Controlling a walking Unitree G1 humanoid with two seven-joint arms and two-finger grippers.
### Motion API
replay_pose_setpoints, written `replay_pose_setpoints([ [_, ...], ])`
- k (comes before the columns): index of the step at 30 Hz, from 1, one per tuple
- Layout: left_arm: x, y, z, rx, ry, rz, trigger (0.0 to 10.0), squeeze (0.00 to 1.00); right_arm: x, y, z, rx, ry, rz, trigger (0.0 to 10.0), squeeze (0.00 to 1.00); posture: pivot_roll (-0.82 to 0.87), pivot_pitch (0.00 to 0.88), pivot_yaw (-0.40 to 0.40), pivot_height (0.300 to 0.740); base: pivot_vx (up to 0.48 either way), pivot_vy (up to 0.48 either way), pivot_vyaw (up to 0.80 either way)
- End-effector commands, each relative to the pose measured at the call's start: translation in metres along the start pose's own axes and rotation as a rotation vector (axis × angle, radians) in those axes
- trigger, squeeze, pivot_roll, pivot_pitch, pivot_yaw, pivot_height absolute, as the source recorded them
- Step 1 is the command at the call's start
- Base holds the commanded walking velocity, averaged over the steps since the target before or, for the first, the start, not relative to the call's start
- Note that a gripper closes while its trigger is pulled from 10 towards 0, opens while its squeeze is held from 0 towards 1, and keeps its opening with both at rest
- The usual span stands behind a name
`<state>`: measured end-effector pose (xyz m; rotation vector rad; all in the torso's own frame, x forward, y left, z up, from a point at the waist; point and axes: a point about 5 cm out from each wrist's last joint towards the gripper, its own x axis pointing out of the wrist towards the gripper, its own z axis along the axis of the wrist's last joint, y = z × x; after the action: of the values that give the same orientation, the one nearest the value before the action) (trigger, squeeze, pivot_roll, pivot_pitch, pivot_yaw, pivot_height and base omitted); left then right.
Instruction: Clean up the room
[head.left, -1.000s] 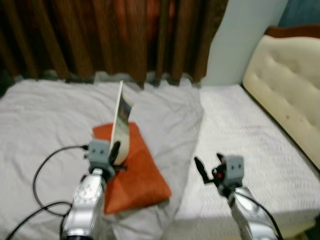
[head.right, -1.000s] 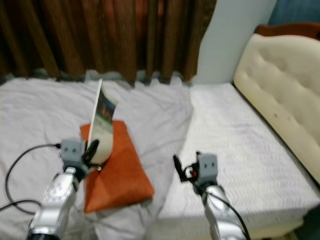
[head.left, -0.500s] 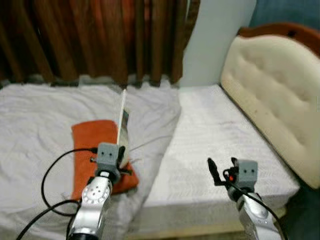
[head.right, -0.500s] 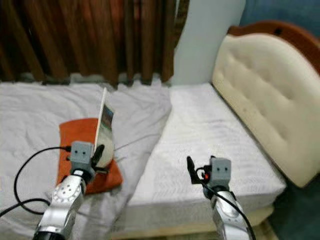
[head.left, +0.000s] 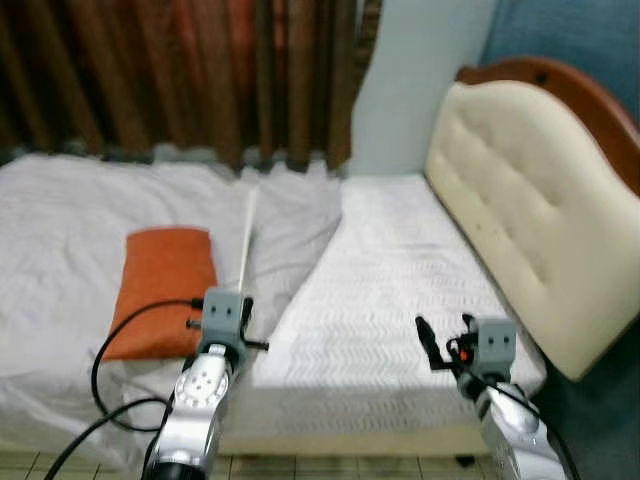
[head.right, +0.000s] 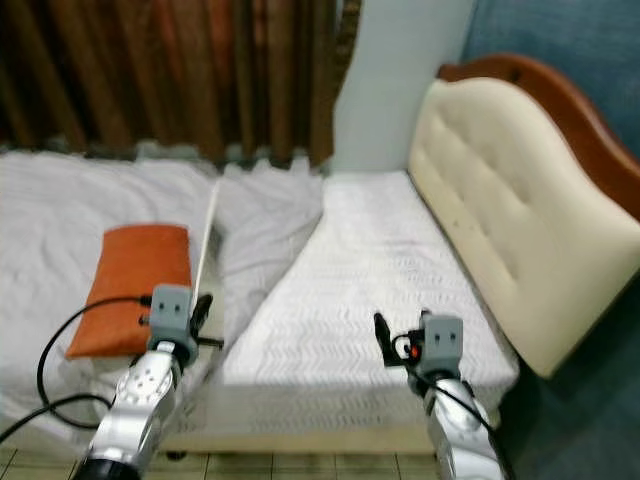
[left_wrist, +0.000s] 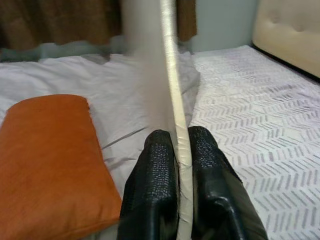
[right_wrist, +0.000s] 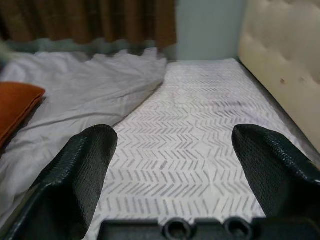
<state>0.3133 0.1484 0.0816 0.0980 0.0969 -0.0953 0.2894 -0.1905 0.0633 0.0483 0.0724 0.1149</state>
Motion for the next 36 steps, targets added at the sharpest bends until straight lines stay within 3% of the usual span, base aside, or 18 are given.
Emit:
replay_pose_setpoints([
  [1,0.0017,0.0113,0.0064,0.03,-0.032,0.023,0.0,0.0,0.0053,0.0109,0.0018,-0.003,-0.006,0.034,10.0,0.0,0.04,0.0,-0.069,0.74,0.266,-0.398,0.74],
  [8,0.0027,0.0117,0.0057,0.058,-0.032,0.014,0.0,0.0,0.0068,0.012,0.0003,0.002,0.0,0.039,10.0,0.0,0.04,0.0,-0.069,0.74,0.264,-0.396,0.66],
  [36,0.0095,0.0197,0.0029,0.085,-0.019,0.012,0.0,0.0,0.0002,0.0086,0.0003,0.012,-0.022,0.014,10.0,0.0,0.01,0.0,-0.053,0.74,0.291,-0.378,0.0],
])
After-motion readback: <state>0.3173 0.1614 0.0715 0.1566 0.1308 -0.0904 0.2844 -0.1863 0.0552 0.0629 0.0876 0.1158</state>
